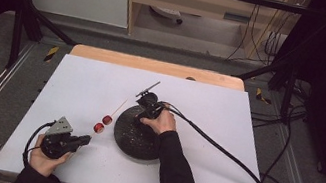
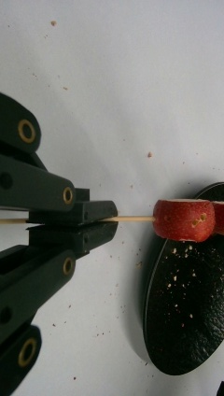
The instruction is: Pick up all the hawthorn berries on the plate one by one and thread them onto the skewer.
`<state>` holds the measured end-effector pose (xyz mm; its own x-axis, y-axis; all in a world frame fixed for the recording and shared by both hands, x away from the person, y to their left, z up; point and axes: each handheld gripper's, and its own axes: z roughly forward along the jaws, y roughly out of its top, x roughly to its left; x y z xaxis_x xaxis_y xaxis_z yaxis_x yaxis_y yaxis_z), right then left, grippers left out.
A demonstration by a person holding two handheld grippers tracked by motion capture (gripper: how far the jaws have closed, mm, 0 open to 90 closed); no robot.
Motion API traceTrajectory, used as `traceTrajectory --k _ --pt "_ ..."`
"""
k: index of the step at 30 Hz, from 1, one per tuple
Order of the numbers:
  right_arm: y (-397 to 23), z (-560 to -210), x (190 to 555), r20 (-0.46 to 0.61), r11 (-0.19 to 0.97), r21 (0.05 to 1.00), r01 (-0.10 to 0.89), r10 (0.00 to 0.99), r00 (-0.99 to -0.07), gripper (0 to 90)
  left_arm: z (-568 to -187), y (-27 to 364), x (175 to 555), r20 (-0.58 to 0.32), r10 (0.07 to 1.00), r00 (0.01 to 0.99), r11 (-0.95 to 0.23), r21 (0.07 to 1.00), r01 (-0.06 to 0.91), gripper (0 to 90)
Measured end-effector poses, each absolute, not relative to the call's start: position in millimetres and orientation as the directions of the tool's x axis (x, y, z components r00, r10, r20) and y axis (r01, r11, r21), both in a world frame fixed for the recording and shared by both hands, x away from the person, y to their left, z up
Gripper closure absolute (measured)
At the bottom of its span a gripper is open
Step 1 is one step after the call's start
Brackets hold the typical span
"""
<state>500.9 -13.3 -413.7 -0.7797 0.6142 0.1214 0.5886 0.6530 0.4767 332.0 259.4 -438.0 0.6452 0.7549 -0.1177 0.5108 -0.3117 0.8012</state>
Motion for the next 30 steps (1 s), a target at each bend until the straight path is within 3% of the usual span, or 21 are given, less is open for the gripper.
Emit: traceTrajectory --k 7,30 --pt "-13.8 -413.7 502.4 0.129 0.649 0.484 0.587 0.610 -0.782 61.5 -438.0 259.6 332.0 -0.117 0.755 0.645 -0.311 0.801 0.511 88.3" --pt "-19.1 -397.4 495.4 0.162 0.610 0.502 0.613 0.629 -0.760 62.5 -438.0 258.5 331.0 -0.113 0.755 0.647 -0.315 0.803 0.507 88.4"
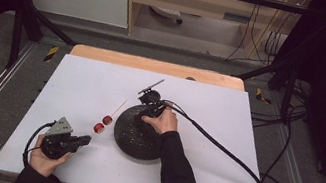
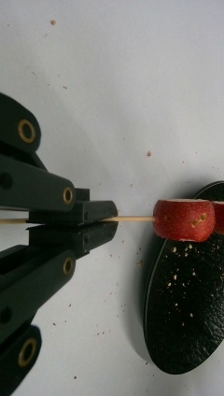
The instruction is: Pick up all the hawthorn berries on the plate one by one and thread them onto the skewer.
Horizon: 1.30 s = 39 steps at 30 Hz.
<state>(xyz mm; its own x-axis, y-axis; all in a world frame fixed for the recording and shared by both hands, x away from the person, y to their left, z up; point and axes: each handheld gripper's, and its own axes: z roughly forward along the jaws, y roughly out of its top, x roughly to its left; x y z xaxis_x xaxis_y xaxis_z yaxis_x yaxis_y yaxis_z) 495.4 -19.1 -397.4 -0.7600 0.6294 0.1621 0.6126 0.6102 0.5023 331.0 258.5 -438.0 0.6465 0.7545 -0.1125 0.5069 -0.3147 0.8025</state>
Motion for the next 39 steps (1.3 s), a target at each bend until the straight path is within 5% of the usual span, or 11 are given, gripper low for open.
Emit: traceTrajectory --k 24,39 --pt "-47.9 -385.8 464.1 0.263 0.440 0.619 0.651 0.665 -0.699 62.5 -437.8 255.2 328.8 -0.112 0.750 0.652 -0.316 0.805 0.501 88.3" --pt "-70.7 -390.0 438.6 0.374 0.231 0.727 0.647 0.657 -0.655 62.6 -437.5 252.4 326.9 -0.111 0.743 0.660 -0.321 0.806 0.497 88.3"
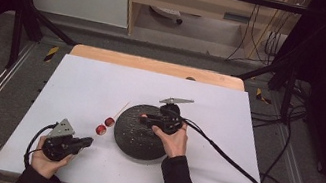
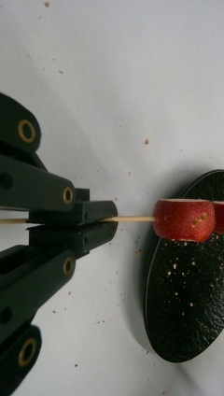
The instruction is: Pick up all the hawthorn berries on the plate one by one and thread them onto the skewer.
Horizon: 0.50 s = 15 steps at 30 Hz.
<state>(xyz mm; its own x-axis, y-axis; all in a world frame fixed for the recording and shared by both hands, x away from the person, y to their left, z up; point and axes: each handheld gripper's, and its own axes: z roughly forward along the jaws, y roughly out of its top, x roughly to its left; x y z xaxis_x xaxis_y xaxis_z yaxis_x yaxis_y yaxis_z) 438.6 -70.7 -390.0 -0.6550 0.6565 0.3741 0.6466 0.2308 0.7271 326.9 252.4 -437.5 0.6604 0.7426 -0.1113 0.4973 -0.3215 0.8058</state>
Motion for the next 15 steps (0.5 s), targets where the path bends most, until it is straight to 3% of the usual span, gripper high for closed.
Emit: traceTrajectory --k 15 --pt "-85.2 -409.5 416.4 0.481 0.015 0.773 0.635 0.639 -0.600 62.6 -437.4 248.3 324.3 -0.116 0.736 0.667 -0.318 0.810 0.493 88.3"
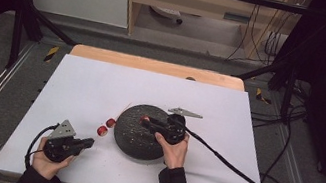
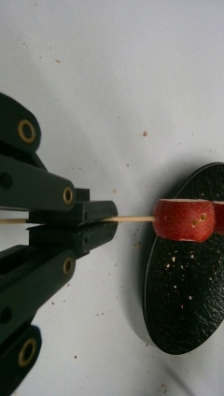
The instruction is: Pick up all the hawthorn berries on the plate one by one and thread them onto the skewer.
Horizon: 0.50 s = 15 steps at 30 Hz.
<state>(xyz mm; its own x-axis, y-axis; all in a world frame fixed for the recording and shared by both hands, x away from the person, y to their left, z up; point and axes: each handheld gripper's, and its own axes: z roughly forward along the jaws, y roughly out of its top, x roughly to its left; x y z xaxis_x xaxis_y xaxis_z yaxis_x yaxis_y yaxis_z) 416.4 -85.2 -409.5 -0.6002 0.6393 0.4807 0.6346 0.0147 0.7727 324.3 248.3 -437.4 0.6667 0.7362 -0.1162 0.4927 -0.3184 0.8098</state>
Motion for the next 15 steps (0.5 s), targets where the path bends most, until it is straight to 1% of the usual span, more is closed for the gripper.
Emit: traceTrajectory --k 10,15 --pt "-89.0 -419.8 405.9 0.536 -0.095 0.775 0.625 0.624 -0.569 62.6 -438.1 243.8 322.5 -0.119 0.730 0.673 -0.321 0.809 0.492 88.3" --pt "-90.0 -422.7 402.1 0.545 -0.129 0.781 0.612 0.620 -0.565 62.6 -438.0 241.8 321.4 -0.120 0.727 0.676 -0.320 0.812 0.488 88.3"
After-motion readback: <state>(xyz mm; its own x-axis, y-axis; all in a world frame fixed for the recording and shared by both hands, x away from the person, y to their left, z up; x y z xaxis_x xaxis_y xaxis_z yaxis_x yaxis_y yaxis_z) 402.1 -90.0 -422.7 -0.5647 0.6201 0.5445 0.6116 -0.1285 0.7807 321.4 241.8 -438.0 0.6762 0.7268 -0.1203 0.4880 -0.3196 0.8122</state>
